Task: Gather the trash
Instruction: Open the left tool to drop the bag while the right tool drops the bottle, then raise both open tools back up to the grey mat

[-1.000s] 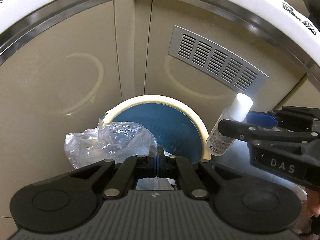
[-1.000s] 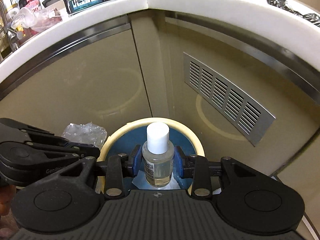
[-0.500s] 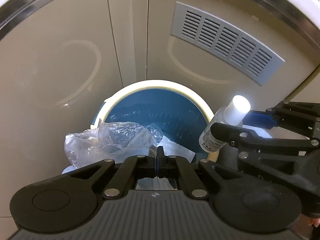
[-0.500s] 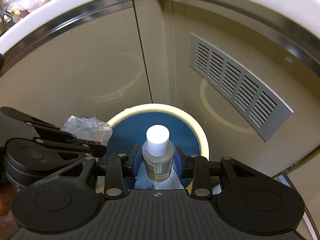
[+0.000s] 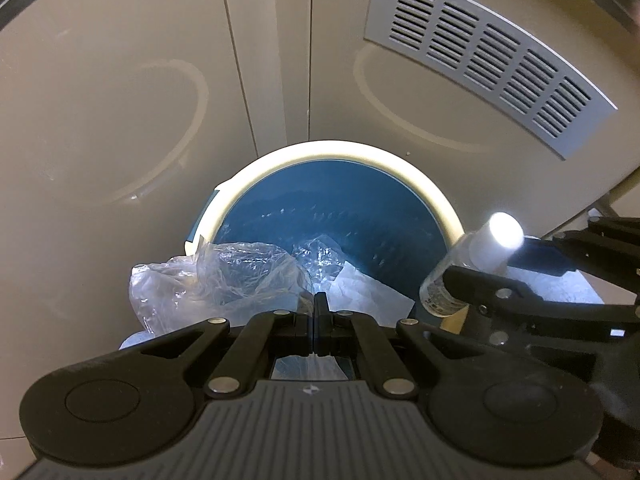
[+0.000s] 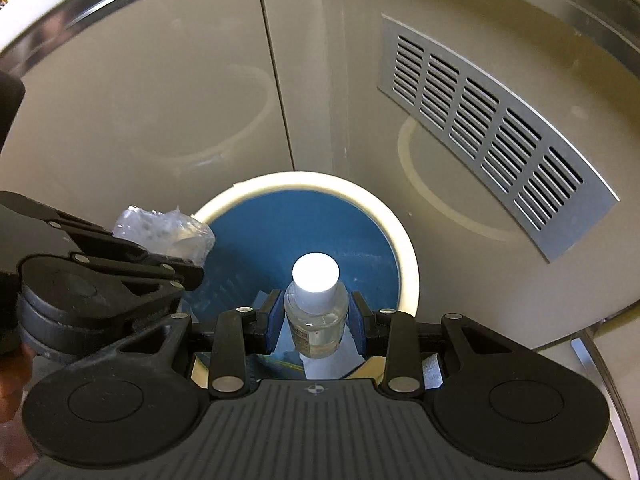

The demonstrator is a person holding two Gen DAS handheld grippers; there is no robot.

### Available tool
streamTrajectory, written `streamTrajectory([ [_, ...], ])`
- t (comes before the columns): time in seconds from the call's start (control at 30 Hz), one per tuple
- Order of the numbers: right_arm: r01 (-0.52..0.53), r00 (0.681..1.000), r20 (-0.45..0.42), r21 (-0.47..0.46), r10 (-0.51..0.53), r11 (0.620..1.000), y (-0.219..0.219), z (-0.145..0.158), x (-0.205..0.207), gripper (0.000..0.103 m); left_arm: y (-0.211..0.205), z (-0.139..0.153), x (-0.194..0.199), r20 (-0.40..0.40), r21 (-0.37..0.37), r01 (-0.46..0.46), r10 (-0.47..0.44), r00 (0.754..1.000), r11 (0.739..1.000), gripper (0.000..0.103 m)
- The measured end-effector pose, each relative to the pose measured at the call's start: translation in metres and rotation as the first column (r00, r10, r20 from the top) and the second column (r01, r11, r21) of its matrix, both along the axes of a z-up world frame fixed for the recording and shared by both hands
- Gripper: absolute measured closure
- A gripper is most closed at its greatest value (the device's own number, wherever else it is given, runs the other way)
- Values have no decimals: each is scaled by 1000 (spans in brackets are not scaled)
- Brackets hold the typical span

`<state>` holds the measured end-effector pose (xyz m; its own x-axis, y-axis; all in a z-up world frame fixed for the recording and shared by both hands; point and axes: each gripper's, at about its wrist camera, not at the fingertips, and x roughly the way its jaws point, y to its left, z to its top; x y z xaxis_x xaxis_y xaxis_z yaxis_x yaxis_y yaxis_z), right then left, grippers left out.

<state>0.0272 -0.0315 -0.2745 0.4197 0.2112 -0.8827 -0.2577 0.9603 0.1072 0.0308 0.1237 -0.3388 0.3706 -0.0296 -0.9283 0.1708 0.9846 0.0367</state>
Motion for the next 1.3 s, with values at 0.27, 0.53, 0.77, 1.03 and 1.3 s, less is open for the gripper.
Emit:
streamTrajectory([
  [0.27, 17, 999, -32, -30, -18, 999, 2, -13, 5, 65, 0, -3, 7, 13, -17, 7, -7, 1000, 1000, 77],
  [0.53, 108, 993, -36, -16, -108, 994, -14, -1, 7, 39, 24, 10, 8, 47, -32, -76, 77, 996, 997, 6],
  [0.77, 73, 993, 85, 46, -76, 996, -24, 48, -17, 25, 50, 47, -11, 79, -155, -120, 134, 988, 981, 0],
  [1.03, 44, 951, 301, 106, -74, 993, -37, 116, -51, 12, 47, 109, -47, 192, -155, -126, 155, 969, 980, 0],
  [1.3, 45, 909, 402, 176, -114, 983, -53, 164, -68, 11, 33, 170, -68, 321, -147, -82, 127, 939, 986, 0],
])
